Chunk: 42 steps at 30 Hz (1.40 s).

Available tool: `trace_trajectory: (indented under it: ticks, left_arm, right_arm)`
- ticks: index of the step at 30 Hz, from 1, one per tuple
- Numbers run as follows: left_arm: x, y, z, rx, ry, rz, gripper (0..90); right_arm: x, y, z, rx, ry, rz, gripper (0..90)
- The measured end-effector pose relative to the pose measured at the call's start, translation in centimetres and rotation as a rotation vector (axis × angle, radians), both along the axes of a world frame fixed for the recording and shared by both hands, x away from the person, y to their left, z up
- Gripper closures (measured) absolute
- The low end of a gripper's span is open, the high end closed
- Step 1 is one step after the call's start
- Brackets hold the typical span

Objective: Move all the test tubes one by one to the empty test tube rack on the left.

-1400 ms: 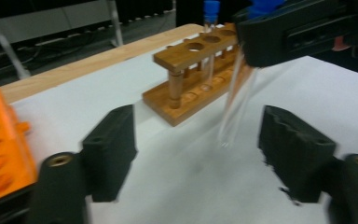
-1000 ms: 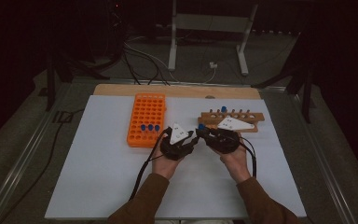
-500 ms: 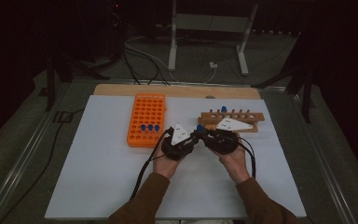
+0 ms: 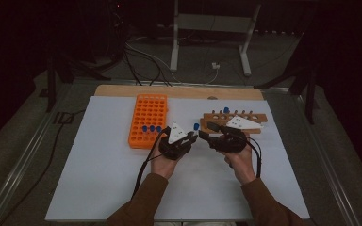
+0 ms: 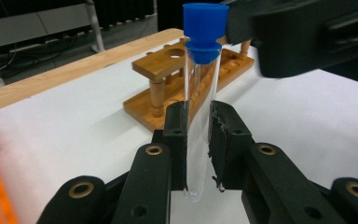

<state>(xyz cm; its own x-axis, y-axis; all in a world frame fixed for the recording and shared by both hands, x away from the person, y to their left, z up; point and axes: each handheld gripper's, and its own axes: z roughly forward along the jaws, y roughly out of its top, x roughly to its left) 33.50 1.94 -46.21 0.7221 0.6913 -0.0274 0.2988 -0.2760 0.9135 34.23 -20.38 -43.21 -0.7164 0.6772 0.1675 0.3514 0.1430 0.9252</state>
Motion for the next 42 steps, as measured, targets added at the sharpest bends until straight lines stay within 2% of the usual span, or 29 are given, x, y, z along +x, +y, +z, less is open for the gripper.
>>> trace_trajectory:
  ticks: [4, 9, 13, 18, 29, 37, 42]
  left_arm:
    - [-0.1, 0.9, 0.2, -0.008, 0.001, 0.014, 78.6]
    - [-0.3, 2.3, 0.7, -0.026, -0.006, 0.02, 78.6]
    - [-0.5, 3.5, 1.2, -0.049, -0.008, 0.033, 78.6]
    - [-0.9, 5.1, 1.5, -0.059, -0.013, 0.051, 78.6]
    - [-1.5, 8.5, 1.9, -0.095, -0.019, 0.089, 78.5]
    - [-2.5, 10.7, 2.1, -0.085, -0.023, 0.113, 78.5]
    - [-2.8, 12.3, 2.1, -0.09, -0.034, 0.152, 78.5]
  right_arm:
    - [0.0, -0.2, 0.2, -0.022, -0.011, -0.031, 15.8]
    - [0.1, -0.5, 0.3, -0.041, -0.014, -0.052, 8.0]
    - [0.2, -1.0, 0.3, -0.036, -0.016, -0.061, 3.6]
    - [0.2, -1.8, 0.1, -0.049, -0.018, -0.076, 0.0]
    - [-0.1, -4.1, -0.2, -0.058, -0.029, -0.129, 0.0]
    - [-0.3, -5.2, 0.2, -0.036, -0.039, -0.153, 0.0]
    - [-0.3, -5.4, 0.2, -0.029, -0.041, -0.16, 0.0]
